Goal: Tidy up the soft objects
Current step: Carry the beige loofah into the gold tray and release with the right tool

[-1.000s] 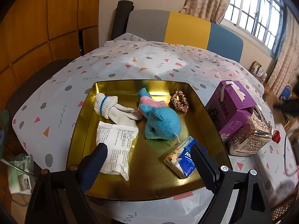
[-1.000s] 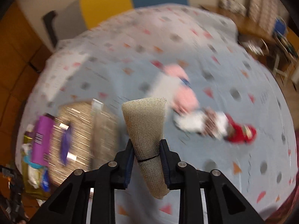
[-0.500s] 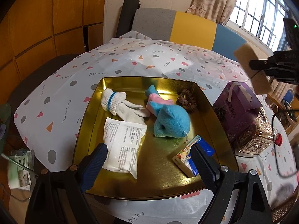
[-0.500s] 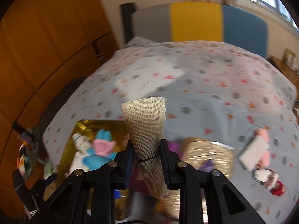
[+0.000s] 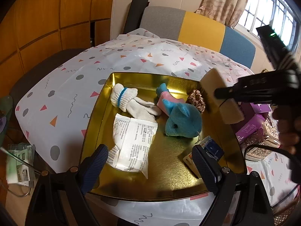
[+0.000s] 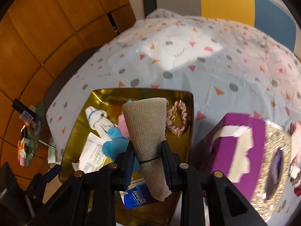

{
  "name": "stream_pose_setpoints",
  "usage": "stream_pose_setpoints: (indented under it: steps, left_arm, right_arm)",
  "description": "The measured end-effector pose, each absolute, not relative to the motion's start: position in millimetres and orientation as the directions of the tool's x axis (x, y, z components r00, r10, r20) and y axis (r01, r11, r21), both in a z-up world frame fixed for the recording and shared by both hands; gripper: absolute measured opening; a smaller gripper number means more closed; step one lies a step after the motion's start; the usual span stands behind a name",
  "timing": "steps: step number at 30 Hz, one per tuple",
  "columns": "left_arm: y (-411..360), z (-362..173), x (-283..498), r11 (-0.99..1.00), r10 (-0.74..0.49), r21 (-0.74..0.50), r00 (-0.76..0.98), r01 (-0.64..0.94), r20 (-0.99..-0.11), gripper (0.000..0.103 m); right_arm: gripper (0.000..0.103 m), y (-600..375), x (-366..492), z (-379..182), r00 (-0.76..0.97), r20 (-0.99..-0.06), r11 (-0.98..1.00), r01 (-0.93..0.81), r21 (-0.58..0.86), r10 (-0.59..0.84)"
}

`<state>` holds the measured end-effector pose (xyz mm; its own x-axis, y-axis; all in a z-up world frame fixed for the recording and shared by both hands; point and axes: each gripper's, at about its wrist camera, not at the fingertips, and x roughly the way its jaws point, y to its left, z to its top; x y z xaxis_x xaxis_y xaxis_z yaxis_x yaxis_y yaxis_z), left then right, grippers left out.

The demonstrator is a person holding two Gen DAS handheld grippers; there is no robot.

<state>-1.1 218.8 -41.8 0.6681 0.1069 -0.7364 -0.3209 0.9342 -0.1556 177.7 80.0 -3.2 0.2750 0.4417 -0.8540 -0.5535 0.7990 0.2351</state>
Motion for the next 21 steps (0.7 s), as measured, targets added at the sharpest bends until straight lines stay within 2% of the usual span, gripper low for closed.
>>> stream_pose_setpoints:
  steps: [8,21]
  left_arm:
    - [225,-41,-4,0.928,0.119,-0.157,0.669,-0.338,-0.733,0.091]
    - [219,-34,-5,0.934,0.134,-0.138,0.681,-0.33,-0.719,0.091]
  right_arm:
    - [0.036,95,179,-31,0.279,-0.877,0.82,-0.54,0.193,0.39]
    - [0.04,84,144,-2,0.414,-0.826,0.805,-0.588,0.078,0.382]
